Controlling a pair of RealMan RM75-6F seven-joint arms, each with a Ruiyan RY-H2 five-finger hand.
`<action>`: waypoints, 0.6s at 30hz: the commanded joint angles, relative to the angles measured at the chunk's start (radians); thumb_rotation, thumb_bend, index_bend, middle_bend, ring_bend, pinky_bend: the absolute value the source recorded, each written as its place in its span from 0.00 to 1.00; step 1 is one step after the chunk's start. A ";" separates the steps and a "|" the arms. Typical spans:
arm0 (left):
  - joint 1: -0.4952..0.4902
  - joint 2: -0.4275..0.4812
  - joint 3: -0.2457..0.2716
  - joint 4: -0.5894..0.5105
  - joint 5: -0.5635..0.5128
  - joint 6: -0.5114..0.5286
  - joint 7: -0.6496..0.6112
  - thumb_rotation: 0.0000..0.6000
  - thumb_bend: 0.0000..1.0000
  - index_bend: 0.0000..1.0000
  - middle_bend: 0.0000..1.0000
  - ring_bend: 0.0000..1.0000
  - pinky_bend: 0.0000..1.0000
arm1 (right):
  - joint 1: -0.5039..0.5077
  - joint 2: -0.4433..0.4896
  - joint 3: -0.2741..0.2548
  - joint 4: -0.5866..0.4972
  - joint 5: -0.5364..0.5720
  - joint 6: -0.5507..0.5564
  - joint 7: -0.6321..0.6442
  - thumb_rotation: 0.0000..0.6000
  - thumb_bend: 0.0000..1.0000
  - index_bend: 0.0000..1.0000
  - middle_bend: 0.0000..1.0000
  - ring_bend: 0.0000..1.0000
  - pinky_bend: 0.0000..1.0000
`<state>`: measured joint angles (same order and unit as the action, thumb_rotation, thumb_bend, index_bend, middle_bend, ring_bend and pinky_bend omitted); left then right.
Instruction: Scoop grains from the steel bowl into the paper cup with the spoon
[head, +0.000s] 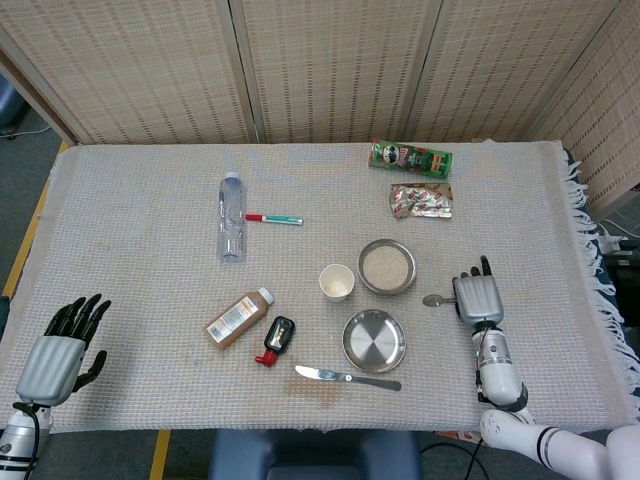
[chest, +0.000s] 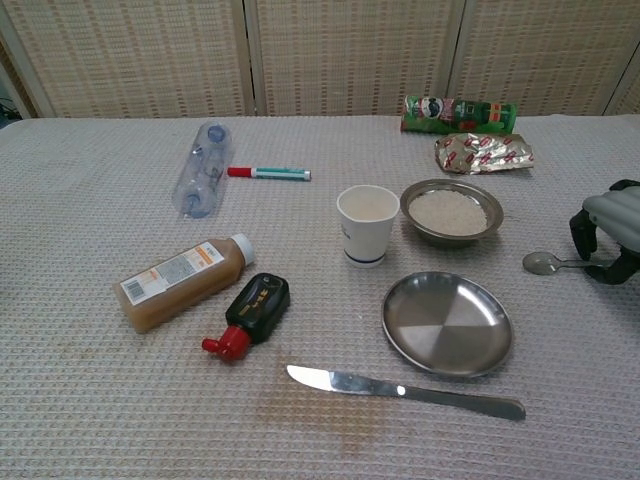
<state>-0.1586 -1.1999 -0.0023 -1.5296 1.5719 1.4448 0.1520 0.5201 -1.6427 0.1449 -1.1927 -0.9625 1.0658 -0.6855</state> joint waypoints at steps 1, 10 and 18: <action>0.000 0.000 0.000 0.000 -0.001 -0.001 0.000 1.00 0.43 0.00 0.00 0.00 0.12 | 0.002 0.010 -0.001 -0.019 -0.002 0.010 -0.019 1.00 0.32 0.64 0.45 0.23 0.06; 0.001 0.000 0.002 -0.001 0.003 0.001 0.002 1.00 0.43 0.00 0.00 0.00 0.12 | 0.013 0.015 0.012 -0.032 0.037 0.004 -0.054 1.00 0.33 0.67 0.51 0.32 0.14; 0.000 0.001 0.004 -0.002 0.005 0.000 0.003 1.00 0.43 0.00 0.00 0.00 0.12 | 0.021 0.014 0.016 -0.026 0.060 -0.008 -0.061 1.00 0.33 0.70 0.53 0.34 0.22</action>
<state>-0.1583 -1.1991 0.0012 -1.5315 1.5767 1.4450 0.1553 0.5413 -1.6287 0.1604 -1.2189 -0.9025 1.0581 -0.7468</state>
